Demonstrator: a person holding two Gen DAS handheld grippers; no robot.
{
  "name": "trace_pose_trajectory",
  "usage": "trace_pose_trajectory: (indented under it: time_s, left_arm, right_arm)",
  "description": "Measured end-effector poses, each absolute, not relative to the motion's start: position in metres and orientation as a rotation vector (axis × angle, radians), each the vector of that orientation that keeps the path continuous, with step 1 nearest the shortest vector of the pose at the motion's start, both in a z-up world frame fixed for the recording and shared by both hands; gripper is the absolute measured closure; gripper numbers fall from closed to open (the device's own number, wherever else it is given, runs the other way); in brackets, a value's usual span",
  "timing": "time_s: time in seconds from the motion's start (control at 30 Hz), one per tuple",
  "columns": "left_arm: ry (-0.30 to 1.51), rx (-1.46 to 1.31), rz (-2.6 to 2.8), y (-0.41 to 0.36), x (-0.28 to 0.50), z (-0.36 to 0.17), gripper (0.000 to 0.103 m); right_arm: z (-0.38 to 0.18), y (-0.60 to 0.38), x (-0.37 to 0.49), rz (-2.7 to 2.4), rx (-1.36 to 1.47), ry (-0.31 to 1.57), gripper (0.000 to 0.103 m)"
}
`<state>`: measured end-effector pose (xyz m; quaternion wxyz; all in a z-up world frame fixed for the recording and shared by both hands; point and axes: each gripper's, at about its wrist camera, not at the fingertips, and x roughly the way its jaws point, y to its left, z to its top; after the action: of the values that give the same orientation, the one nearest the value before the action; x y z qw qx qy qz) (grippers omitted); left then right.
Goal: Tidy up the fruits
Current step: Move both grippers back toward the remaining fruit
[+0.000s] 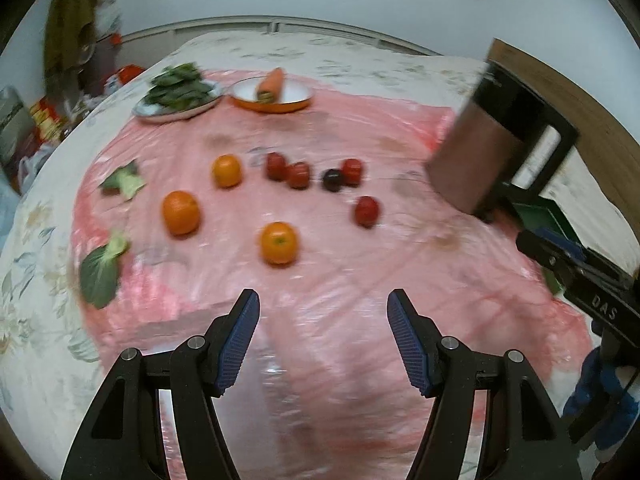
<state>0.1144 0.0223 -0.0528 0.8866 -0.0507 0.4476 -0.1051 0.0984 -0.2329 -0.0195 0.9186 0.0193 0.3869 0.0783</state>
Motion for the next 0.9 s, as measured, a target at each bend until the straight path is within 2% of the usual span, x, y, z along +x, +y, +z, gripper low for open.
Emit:
trace_pose_trajectory:
  time_s: [0.37, 0.9]
  left_arm:
    - [0.980, -0.146, -0.149, 0.064, 0.139, -0.080, 0.043]
    - [1.052, -0.030, -0.153, 0.027, 0.196, -0.103, 0.043]
  right_arm:
    - [-0.049, -0.178, 0.135, 0.270, -0.007, 0.861, 0.015]
    - [-0.086, -0.139, 0.203, 0.311, -0.016, 0.934, 0.015]
